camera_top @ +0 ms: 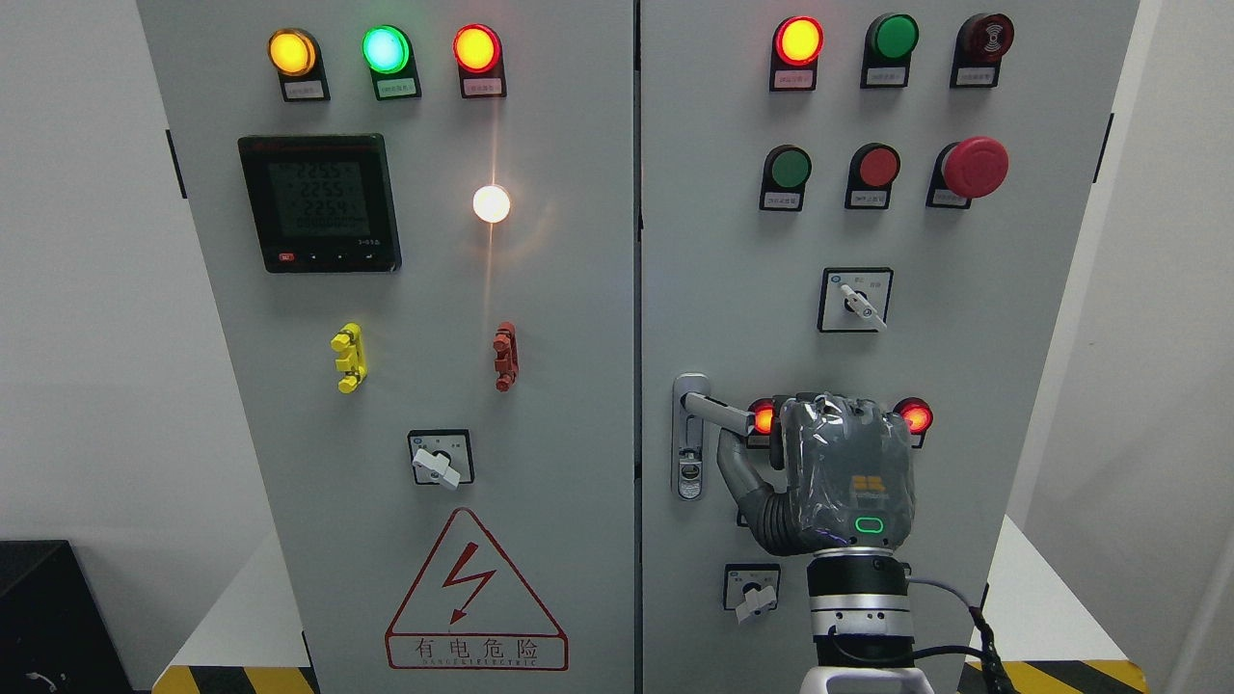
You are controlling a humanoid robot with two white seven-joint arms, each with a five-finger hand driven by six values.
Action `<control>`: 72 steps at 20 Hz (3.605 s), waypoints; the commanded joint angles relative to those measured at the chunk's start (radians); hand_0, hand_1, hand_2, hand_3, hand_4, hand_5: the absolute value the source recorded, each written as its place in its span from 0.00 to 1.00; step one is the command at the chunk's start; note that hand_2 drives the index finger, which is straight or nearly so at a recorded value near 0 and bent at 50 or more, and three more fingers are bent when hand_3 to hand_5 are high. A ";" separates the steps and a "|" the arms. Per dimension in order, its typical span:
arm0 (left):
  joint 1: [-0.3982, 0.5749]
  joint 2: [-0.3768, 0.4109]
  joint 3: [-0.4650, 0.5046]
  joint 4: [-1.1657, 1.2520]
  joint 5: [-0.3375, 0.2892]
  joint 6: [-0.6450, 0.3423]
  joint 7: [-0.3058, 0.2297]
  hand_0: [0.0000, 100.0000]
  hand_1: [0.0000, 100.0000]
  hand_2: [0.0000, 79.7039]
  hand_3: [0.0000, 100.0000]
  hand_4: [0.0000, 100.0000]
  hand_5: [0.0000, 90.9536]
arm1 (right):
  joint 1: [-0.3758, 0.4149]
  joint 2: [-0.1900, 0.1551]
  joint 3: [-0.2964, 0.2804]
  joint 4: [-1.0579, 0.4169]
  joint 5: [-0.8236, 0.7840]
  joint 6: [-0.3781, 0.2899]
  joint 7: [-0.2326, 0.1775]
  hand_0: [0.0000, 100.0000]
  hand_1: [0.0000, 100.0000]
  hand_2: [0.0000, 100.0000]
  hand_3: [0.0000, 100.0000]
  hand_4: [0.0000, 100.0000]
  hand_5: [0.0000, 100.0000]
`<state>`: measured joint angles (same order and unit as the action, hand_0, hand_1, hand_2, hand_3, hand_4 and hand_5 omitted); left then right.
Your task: Release door handle
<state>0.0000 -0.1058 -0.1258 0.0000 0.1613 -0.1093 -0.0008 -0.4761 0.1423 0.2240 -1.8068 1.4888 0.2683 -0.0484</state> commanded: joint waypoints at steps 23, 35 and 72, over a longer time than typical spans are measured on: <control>-0.026 0.000 0.000 0.029 0.000 0.000 0.001 0.12 0.56 0.00 0.00 0.00 0.00 | 0.019 0.000 0.000 -0.019 -0.004 -0.003 -0.004 0.49 0.44 0.89 1.00 1.00 1.00; -0.026 0.000 0.000 0.029 0.000 0.000 0.001 0.12 0.56 0.00 0.00 0.00 0.00 | 0.106 -0.006 0.001 -0.092 -0.007 -0.011 -0.007 0.50 0.41 0.77 1.00 0.96 0.99; -0.028 0.000 0.000 0.029 0.000 0.000 0.001 0.12 0.56 0.00 0.00 0.00 0.00 | 0.294 -0.007 -0.396 -0.206 -0.297 -0.621 -0.117 0.47 0.26 0.00 0.00 0.00 0.00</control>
<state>0.0000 -0.1058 -0.1258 0.0000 0.1612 -0.1093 -0.0008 -0.1546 0.1335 -0.1261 -2.0038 1.2027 -0.3546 -0.1681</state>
